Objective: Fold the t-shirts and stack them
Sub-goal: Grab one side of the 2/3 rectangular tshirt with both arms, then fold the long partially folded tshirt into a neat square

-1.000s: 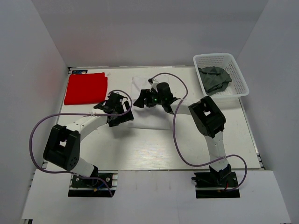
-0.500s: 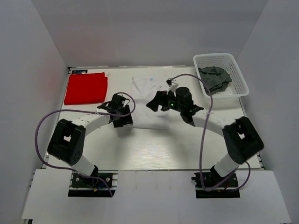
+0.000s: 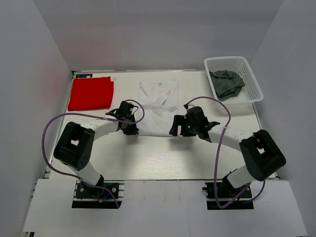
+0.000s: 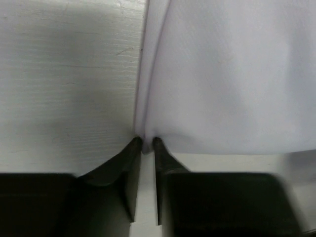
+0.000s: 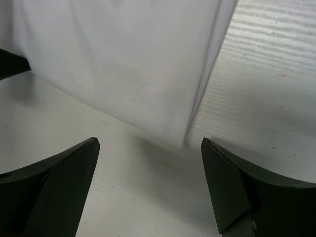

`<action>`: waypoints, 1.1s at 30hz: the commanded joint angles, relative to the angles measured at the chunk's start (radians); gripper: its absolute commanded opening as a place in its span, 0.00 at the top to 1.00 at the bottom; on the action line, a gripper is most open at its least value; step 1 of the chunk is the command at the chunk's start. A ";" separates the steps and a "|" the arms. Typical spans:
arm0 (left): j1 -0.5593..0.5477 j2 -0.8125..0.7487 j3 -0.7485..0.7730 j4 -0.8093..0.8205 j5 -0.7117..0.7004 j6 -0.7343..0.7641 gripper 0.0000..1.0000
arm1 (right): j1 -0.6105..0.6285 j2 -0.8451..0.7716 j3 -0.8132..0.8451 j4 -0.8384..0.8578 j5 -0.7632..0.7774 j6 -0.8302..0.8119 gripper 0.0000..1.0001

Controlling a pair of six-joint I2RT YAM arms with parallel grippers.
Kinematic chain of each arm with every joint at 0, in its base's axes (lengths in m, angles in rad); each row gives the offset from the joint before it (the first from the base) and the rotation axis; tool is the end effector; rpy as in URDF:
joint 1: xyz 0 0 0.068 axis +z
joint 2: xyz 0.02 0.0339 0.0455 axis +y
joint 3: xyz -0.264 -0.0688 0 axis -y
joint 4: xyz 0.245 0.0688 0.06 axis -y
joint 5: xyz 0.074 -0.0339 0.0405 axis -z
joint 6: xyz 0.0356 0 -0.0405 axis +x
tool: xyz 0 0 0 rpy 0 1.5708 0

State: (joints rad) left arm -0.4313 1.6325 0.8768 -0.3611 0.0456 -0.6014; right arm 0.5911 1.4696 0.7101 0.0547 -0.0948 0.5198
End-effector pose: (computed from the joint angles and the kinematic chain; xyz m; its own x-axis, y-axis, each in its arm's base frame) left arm 0.2753 -0.1285 0.1542 -0.9197 -0.1989 -0.3384 -0.1026 0.9539 -0.2819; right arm 0.2436 0.1676 0.1801 -0.7722 0.0773 -0.6307 -0.2663 0.8619 0.4316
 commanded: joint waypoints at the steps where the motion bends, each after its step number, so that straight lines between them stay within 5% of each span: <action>1: -0.004 0.021 -0.019 0.010 0.022 0.005 0.82 | 0.001 0.063 0.005 -0.001 -0.008 0.019 0.14; 4: -0.004 0.046 -0.009 0.010 0.022 0.005 1.00 | -0.002 0.098 0.008 0.000 -0.005 0.025 0.20; 6: -0.004 0.046 -0.009 0.010 0.022 0.005 1.00 | -0.004 0.124 0.003 0.022 0.030 0.035 0.23; 9: -0.004 0.046 -0.009 0.010 0.022 0.005 1.00 | -0.002 0.153 0.009 0.020 0.055 0.036 0.54; 10: -0.004 0.046 -0.009 -0.004 0.022 0.005 1.00 | -0.002 0.158 0.015 0.011 0.050 0.042 0.74; 13: -0.004 0.018 -0.009 -0.004 0.022 -0.006 1.00 | 0.001 0.143 0.000 -0.007 0.020 0.048 0.85; 14: -0.004 0.007 -0.009 -0.004 0.022 -0.006 1.00 | -0.002 0.109 -0.007 -0.009 0.018 0.049 0.97; 25: -0.023 -0.411 -0.223 -0.127 0.255 0.008 1.00 | 0.018 -0.231 -0.106 -0.202 -0.213 -0.081 1.00; 33: -0.032 -0.648 -0.176 -0.182 0.413 0.017 1.00 | 0.029 -0.442 -0.011 -0.383 -0.307 -0.099 1.00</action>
State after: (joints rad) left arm -0.4564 1.0561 0.6518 -0.5240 0.3740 -0.5987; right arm 0.6186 1.0645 0.6250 -0.2390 -0.3485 0.4511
